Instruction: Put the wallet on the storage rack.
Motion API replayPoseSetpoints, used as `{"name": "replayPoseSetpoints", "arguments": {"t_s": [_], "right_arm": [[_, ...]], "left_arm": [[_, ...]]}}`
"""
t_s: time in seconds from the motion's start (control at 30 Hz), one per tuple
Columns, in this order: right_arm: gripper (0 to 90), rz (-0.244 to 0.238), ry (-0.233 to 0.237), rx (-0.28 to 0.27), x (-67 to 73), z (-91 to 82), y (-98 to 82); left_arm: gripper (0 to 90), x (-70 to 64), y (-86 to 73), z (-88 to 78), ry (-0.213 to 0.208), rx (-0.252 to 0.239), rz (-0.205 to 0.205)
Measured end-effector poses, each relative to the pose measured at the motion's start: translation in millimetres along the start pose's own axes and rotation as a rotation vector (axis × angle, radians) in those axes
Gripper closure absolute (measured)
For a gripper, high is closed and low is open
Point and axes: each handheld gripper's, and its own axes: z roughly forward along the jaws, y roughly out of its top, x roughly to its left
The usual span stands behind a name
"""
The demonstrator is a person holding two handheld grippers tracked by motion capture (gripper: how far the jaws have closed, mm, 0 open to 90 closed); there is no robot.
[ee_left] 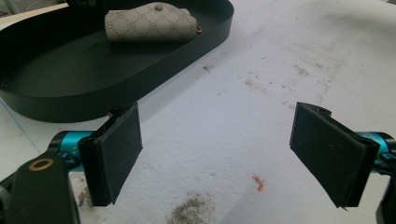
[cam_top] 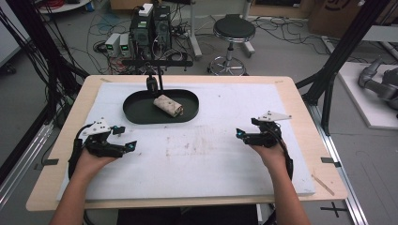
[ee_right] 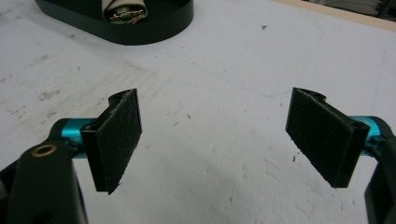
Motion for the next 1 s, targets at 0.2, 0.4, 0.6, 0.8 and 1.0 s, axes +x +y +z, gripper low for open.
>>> {"name": "replayPoseSetpoints", "arguments": {"t_s": [0.2,0.4,0.6,0.8,1.0], "right_arm": [[18.9,0.021,-0.025,-0.019,-0.6,-6.6,-17.9],[18.9,0.04,-0.037,-0.029,-3.7,-12.9,-32.1],[18.9,0.062,-0.056,-0.028,-13.0,-16.0,-37.7],[18.9,0.073,-0.074,-0.021,-17.5,-16.9,-40.6],[18.9,0.066,-0.077,-0.013,-16.2,-16.4,-40.5]], "left_arm": [[16.8,1.6,-0.9,3.3,0.011,0.006,-0.002],[16.7,3.2,-1.0,2.6,0.027,-0.001,-0.011],[16.7,1.2,-0.2,4.5,0.024,0.003,-0.003],[16.7,-1.9,0.2,8.5,0.01,0.014,0.007],[16.7,-3.1,0.6,7.5,0.005,0.011,0.013]]}}
